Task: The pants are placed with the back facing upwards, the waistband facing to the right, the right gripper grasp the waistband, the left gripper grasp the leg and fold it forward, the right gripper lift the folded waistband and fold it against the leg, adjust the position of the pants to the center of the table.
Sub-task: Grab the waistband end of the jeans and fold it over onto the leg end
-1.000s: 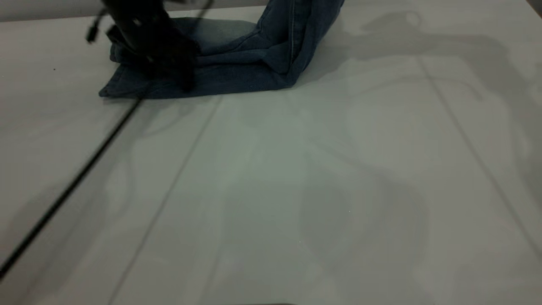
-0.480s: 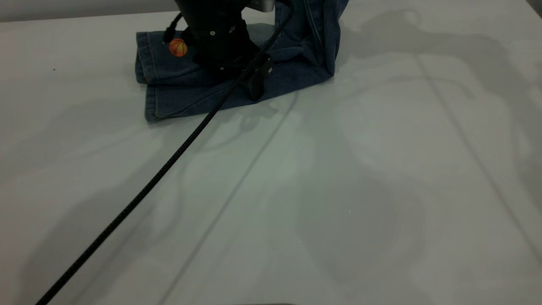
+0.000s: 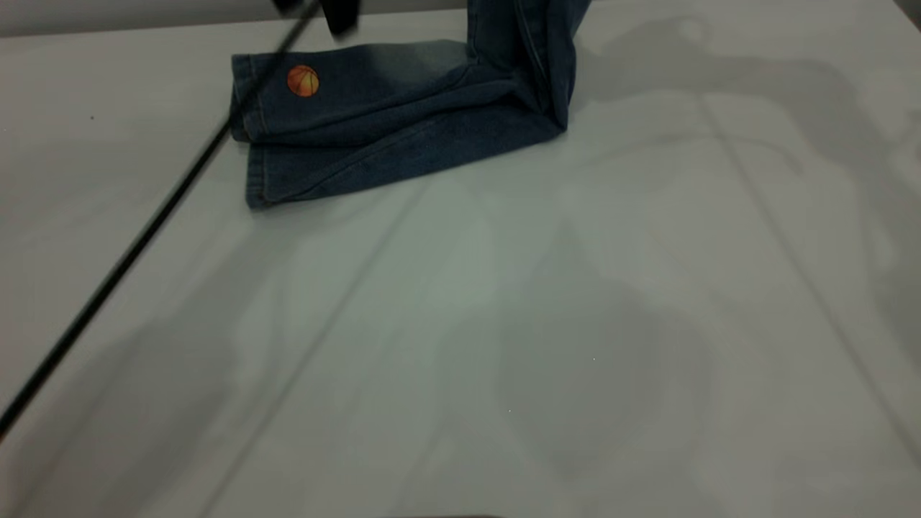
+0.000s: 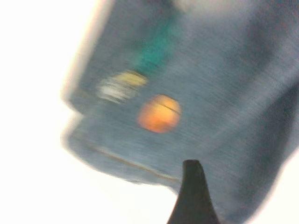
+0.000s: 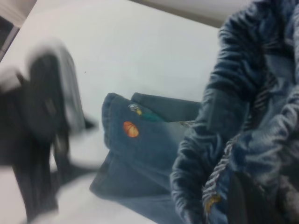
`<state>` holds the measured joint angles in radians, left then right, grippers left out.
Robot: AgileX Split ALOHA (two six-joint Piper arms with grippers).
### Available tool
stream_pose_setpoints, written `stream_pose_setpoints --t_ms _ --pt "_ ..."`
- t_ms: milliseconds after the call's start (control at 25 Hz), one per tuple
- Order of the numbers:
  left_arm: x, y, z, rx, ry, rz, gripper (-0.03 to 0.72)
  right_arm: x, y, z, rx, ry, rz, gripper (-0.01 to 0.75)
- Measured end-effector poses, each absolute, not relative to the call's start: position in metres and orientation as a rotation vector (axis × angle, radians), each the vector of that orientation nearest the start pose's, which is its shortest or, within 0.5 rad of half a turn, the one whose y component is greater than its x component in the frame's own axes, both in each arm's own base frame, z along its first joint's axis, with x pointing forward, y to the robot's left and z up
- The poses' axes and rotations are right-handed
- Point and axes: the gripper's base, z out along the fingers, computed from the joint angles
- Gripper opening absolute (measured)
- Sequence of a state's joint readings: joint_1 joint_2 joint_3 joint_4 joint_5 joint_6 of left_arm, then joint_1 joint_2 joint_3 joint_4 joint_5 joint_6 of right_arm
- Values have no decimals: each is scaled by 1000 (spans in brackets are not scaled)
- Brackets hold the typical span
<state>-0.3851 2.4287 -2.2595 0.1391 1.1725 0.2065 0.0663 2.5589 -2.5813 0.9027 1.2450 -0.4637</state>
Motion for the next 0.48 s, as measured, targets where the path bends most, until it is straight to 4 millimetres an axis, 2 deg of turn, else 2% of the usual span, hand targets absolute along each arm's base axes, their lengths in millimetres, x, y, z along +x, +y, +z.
stream_pose_setpoints --t_ms 200,480 --pt "500 -158 236 702 2566 311 504 524 143 241 -612 2339 1000 37" --pt "508 -129 287 516 2455 321 504 504 201 240 -766 2340 1013 37"
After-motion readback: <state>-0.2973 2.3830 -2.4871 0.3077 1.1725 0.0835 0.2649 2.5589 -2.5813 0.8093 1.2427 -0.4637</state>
